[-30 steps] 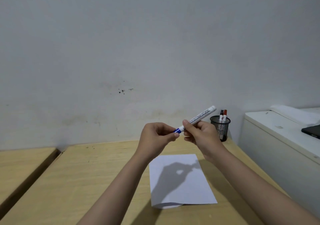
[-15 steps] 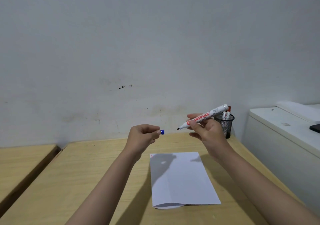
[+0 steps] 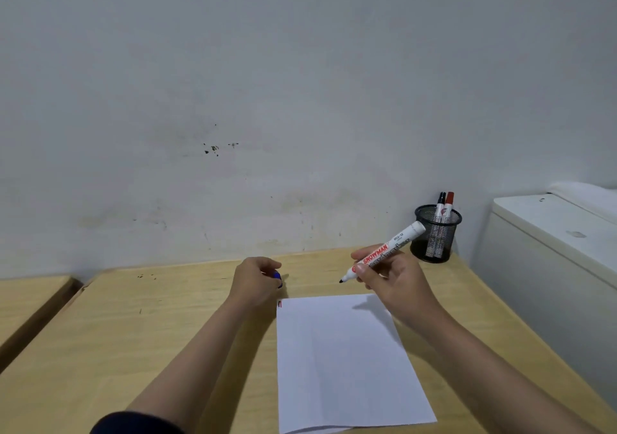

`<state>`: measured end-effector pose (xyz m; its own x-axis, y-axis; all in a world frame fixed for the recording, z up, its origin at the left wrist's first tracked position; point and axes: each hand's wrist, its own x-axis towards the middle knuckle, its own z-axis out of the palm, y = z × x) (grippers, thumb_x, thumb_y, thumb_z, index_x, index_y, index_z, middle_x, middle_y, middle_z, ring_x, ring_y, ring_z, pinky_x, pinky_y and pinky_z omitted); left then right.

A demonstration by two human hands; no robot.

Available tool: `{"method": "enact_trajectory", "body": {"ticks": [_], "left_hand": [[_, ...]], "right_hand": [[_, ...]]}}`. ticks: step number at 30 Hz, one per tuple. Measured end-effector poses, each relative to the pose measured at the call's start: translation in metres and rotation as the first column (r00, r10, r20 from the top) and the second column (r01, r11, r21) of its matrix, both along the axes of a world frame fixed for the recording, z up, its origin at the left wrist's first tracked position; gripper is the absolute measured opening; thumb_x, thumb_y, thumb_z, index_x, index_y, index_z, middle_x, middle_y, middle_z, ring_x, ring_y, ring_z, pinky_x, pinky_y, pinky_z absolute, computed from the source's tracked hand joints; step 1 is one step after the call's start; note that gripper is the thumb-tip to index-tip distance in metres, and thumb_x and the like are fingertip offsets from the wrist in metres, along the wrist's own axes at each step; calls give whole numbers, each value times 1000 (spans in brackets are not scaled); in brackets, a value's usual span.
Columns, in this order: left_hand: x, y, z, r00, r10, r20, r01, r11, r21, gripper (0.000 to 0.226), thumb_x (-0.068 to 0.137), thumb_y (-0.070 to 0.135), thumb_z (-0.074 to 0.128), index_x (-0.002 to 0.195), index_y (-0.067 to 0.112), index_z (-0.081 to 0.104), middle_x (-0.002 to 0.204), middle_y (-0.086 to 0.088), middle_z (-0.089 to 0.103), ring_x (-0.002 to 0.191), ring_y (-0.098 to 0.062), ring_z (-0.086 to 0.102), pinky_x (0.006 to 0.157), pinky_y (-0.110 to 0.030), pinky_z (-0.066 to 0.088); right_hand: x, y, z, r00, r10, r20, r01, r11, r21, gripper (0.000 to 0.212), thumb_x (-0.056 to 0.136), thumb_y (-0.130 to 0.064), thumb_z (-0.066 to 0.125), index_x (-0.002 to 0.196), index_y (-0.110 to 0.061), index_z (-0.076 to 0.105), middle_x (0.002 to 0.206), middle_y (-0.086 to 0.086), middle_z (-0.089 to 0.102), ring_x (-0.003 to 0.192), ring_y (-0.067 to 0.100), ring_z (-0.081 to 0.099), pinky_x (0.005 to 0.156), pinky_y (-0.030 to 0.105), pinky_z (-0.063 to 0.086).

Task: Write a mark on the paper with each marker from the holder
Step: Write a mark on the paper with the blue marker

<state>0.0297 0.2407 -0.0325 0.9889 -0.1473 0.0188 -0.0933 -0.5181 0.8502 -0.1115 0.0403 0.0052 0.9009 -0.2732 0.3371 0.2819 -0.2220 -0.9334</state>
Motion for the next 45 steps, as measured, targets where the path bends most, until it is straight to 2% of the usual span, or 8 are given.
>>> {"method": "enact_trajectory", "body": {"ticks": [5, 11, 18, 22, 25, 33, 39, 45], "left_hand": [[8, -1, -15, 999, -34, 15, 33, 999, 33, 35, 73, 0, 69, 105, 13, 67, 91, -4, 62, 80, -16, 58, 74, -22, 44], [-1, 15, -15, 999, -38, -11, 36, 994, -106, 36, 79, 2, 65, 114, 7, 59, 94, -13, 66, 78, -18, 63, 72, -23, 48], [-51, 38, -9, 985, -169, 20, 170, 983, -66, 11, 70, 13, 78, 76, 12, 70, 77, -4, 69, 58, -1, 59, 52, -8, 44], [-57, 43, -21, 965, -239, 110, 232, 970, 75, 12, 63, 23, 83, 69, 22, 72, 81, -1, 69, 72, -14, 63, 64, -21, 47], [-54, 46, -28, 949, -279, 148, 263, 957, 121, 11, 63, 23, 83, 69, 23, 73, 81, 0, 66, 72, -14, 62, 66, -18, 45], [-49, 49, -38, 902, -358, 242, 317, 929, 193, 17, 67, 33, 78, 76, 19, 75, 87, 11, 64, 79, -11, 62, 72, -28, 51], [-47, 52, -41, 863, -403, 304, 320, 903, 288, 27, 68, 46, 68, 81, 24, 75, 88, 27, 56, 85, 1, 58, 80, -32, 49], [-45, 53, -42, 832, -442, 335, 311, 872, 379, 30, 71, 53, 59, 80, 27, 71, 100, 18, 62, 93, -5, 59, 85, -41, 48]], "right_hand": [[12, 0, -14, 999, 11, -39, -9, 999, 44, 14, 84, -8, 67, 86, -22, 70, 80, 5, 73, 74, 20, 62, 72, 41, 49], [22, 16, -20, 998, 33, -46, -25, 985, 169, 12, 82, -2, 67, 79, -14, 67, 68, 2, 71, 63, 20, 66, 68, 45, 54], [44, 52, -24, 992, 53, -114, -22, 966, 259, 20, 80, 6, 63, 67, -10, 59, 61, 5, 64, 57, 18, 66, 61, 31, 58], [64, 76, -30, 968, 92, -232, -24, 960, 280, 17, 79, -2, 67, 69, -11, 57, 64, 6, 67, 57, 15, 67, 55, 30, 56], [74, 90, -40, 959, 38, -280, 40, 962, 270, 25, 75, -13, 75, 66, -10, 52, 56, 6, 66, 49, 16, 62, 51, 31, 53], [76, 94, -61, 956, -114, -270, 161, 974, 161, 28, 76, -9, 73, 63, -8, 49, 61, 21, 66, 55, 27, 71, 56, 45, 57], [75, 93, -62, 958, -125, -259, 174, 969, 176, 29, 78, -4, 68, 61, -9, 45, 60, 24, 61, 46, 21, 65, 52, 38, 51], [79, 92, -66, 960, -98, -262, 148, 973, 180, 27, 77, -2, 66, 62, -8, 44, 52, 13, 63, 49, 23, 66, 52, 37, 52]]}}
